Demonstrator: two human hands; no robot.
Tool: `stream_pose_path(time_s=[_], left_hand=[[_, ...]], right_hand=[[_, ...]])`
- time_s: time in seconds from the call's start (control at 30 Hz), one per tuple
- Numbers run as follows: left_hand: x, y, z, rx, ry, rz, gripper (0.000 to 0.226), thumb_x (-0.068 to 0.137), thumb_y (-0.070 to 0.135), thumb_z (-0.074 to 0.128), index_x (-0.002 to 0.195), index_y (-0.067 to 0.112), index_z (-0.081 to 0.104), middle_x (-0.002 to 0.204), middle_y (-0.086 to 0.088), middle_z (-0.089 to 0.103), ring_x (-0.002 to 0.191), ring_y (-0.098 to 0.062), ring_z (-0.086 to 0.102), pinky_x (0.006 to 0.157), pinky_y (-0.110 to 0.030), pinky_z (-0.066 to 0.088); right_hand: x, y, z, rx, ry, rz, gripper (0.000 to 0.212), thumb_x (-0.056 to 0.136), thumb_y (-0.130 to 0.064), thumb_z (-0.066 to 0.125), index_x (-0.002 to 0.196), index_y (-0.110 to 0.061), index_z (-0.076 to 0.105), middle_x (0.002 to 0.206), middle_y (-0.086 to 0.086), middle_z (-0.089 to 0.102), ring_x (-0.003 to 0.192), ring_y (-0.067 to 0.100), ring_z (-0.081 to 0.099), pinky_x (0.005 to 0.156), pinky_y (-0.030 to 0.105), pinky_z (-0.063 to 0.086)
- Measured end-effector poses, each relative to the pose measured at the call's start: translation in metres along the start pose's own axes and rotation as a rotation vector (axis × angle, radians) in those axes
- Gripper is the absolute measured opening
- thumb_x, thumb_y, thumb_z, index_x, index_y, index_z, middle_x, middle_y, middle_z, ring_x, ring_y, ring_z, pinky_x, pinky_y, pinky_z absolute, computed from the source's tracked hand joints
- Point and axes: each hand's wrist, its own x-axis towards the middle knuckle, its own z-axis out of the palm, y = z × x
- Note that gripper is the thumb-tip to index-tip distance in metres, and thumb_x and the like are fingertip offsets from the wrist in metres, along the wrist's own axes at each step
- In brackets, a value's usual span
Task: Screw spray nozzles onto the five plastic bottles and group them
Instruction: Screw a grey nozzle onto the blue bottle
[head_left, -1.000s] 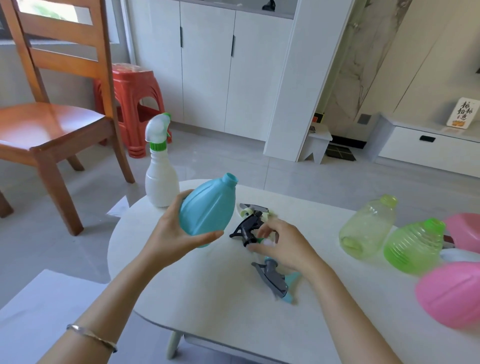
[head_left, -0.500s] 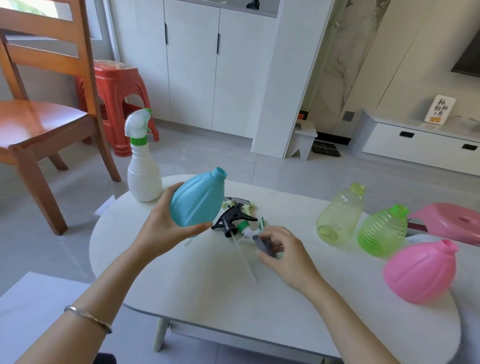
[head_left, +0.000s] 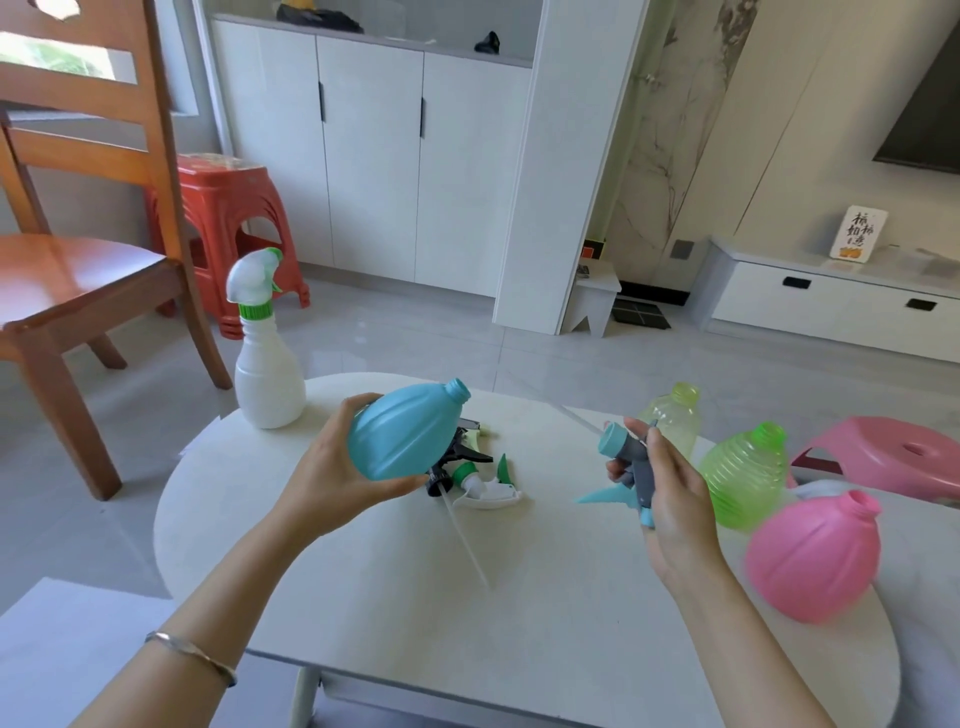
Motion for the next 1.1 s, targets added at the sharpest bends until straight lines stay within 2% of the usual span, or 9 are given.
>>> stream_pose_path(time_s=[0.1,0.23,0.33,0.47,0.57,0.7,0.87,1.1], left_hand=[[-0.001,-0.001,0.001,0.022,-0.009,0.007,0.090,0.050,0.050,0.088,0.124,0.045,0.038,0.114,0.028,0.049,0.103,-0.001,0.053,0.082,-0.035,0.054],[-0.002,0.000,0.003,0.055,-0.023,0.041,0.090,0.050,0.050,0.088,0.125,0.045,0.038,0.118,0.021,0.051,0.108,-0.012,0.053,0.085,-0.037,0.052],[-0.004,0.001,0.004,0.094,-0.043,0.065,0.090,0.050,0.051,0.088,0.124,0.049,0.036,0.118,0.027,0.047,0.108,-0.012,0.052,0.088,-0.038,0.051],[-0.005,0.003,0.006,0.182,-0.085,0.143,0.097,0.050,0.050,0.088,0.132,0.041,0.039,0.125,0.020,0.044,0.109,-0.009,0.048,0.091,-0.035,0.050],[-0.006,0.005,0.010,0.205,-0.116,0.191,0.098,0.050,0.050,0.089,0.134,0.040,0.039,0.126,0.019,0.038,0.108,-0.007,0.047,0.090,-0.030,0.049],[-0.003,0.002,0.006,0.150,-0.017,0.122,0.097,0.051,0.046,0.090,0.134,0.036,0.040,0.124,0.015,0.039,0.108,-0.008,0.047,0.087,-0.027,0.044],[-0.001,-0.002,0.001,0.098,0.024,0.062,0.096,0.051,0.047,0.089,0.133,0.036,0.041,0.121,0.016,0.039,0.110,-0.007,0.046,0.089,-0.027,0.043],[-0.007,0.009,0.008,0.142,-0.140,0.149,0.095,0.052,0.048,0.089,0.132,0.044,0.039,0.125,0.019,0.039,0.110,-0.005,0.047,0.090,-0.028,0.048]], right_hand=[[0.001,-0.002,-0.005,-0.041,-0.028,0.015,0.025,0.098,-0.023,0.045,0.104,-0.009,0.065,0.092,0.006,0.063,0.051,0.009,0.055,0.054,0.017,0.047],[0.001,-0.002,-0.006,-0.125,-0.073,0.000,0.024,0.098,-0.020,0.045,0.102,-0.012,0.067,0.083,0.002,0.066,0.050,0.010,0.054,0.053,0.018,0.047],[0.001,0.000,-0.004,-0.208,-0.090,-0.016,0.022,0.098,-0.018,0.046,0.098,-0.016,0.068,0.079,0.000,0.067,0.048,0.011,0.054,0.052,0.018,0.047],[0.001,0.002,-0.003,-0.301,-0.163,-0.002,0.019,0.096,-0.018,0.051,0.100,-0.015,0.070,0.087,0.003,0.070,0.048,0.011,0.052,0.053,0.018,0.048],[0.000,0.004,0.003,-0.307,-0.162,-0.032,0.017,0.094,-0.018,0.053,0.096,-0.016,0.070,0.084,0.003,0.068,0.048,0.011,0.051,0.052,0.019,0.047],[0.004,-0.002,0.004,-0.230,-0.069,-0.106,0.020,0.096,-0.016,0.050,0.093,-0.016,0.069,0.075,-0.006,0.068,0.046,0.010,0.051,0.051,0.017,0.047],[0.007,-0.005,0.000,-0.197,-0.095,-0.089,0.021,0.097,-0.016,0.049,0.094,-0.016,0.070,0.073,-0.007,0.068,0.046,0.010,0.051,0.051,0.017,0.046],[0.004,-0.003,0.000,-0.255,-0.190,0.022,0.016,0.093,-0.019,0.056,0.098,-0.014,0.070,0.080,0.000,0.064,0.050,0.012,0.051,0.054,0.018,0.047]])
